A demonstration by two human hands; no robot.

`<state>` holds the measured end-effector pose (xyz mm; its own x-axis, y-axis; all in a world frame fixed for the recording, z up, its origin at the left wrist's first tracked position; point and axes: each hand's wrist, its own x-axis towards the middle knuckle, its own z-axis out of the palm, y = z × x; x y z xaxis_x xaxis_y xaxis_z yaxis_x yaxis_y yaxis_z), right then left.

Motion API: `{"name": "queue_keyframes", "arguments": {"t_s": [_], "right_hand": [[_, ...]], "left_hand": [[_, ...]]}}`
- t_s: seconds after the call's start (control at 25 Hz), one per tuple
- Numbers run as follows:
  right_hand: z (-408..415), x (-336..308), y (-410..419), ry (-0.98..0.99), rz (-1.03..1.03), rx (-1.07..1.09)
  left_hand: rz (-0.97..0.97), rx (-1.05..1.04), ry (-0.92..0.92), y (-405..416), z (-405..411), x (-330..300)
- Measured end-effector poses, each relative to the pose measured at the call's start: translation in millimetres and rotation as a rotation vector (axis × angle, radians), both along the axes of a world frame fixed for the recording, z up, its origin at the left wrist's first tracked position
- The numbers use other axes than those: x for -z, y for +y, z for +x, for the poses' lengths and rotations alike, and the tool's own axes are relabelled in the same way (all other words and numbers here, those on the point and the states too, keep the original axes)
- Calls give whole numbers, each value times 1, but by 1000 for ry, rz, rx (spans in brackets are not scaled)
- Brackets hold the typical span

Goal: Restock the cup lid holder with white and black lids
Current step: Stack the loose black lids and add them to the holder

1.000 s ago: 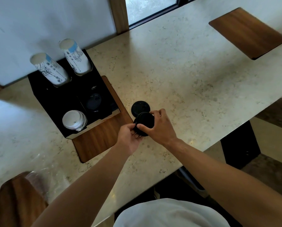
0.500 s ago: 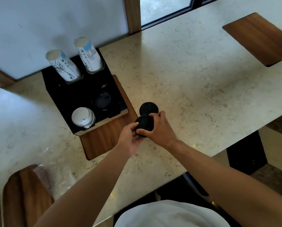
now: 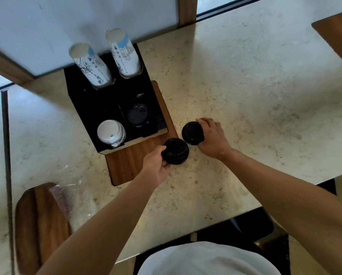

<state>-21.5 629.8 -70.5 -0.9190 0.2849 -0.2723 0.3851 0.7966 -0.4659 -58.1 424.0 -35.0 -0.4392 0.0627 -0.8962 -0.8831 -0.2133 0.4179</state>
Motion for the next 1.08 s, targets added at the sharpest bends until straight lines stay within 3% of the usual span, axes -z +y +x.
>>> {"name": "queue_keyframes", "arguments": {"t_s": [0.16,0.28,0.4,0.48,0.64,0.84,1.08], "right_hand": [[-9,7,2,-45,47,-195],[-7,7,-3,37,71,-54],[1,-1,-18,139,-108,131],[10,-7,-35,162,-178,122],[20,-17,-66,139,-111,43],[29,-25,-89,138,-88,99],[40,-38,-98,155,-351,229]], "left_hand": [[1,-33,-9,-4,-2,1],[5,-58,-3,-6,-3,2],[28,-74,10,-8,-2,2],[59,-51,22,-10,0,1],[119,-15,26,-14,6,-2],[192,-30,43,-26,14,-4],[241,50,118,-23,23,-11]]}}
